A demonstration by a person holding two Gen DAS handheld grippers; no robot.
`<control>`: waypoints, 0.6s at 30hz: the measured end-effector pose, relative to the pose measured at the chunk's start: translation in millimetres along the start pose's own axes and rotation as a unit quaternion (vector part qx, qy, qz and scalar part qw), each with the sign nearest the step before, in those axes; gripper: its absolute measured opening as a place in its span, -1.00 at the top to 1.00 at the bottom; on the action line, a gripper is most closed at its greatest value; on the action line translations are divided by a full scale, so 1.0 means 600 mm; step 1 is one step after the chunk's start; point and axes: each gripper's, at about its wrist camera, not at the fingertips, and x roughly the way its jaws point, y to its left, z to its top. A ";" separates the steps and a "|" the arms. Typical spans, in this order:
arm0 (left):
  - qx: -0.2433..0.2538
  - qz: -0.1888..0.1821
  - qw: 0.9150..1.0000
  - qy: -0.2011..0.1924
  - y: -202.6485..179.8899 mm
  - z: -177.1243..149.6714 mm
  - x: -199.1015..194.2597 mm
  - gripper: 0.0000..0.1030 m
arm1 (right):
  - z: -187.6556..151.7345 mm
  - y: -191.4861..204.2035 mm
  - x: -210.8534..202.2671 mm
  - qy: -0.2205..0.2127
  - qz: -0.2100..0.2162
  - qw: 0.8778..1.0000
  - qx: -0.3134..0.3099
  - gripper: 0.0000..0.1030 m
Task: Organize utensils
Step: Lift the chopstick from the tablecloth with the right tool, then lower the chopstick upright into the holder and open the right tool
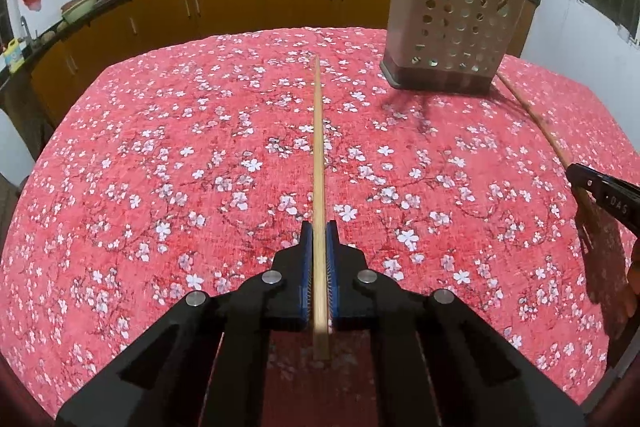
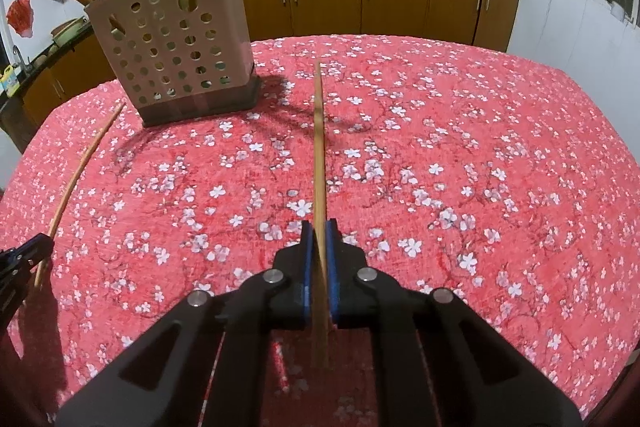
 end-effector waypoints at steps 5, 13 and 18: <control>-0.013 -0.005 0.999 -0.036 0.022 0.031 -0.046 0.86 | 0.023 -0.016 -0.059 -0.052 0.015 0.998 0.021 0.85; -0.032 -0.019 0.993 -0.112 0.032 0.101 -0.132 0.86 | 0.078 -0.031 -0.162 -0.148 0.033 0.988 0.027 0.85; -0.030 -0.022 0.987 -0.153 0.025 0.141 -0.170 0.86 | 0.114 -0.028 -0.207 -0.195 0.042 0.980 0.021 0.85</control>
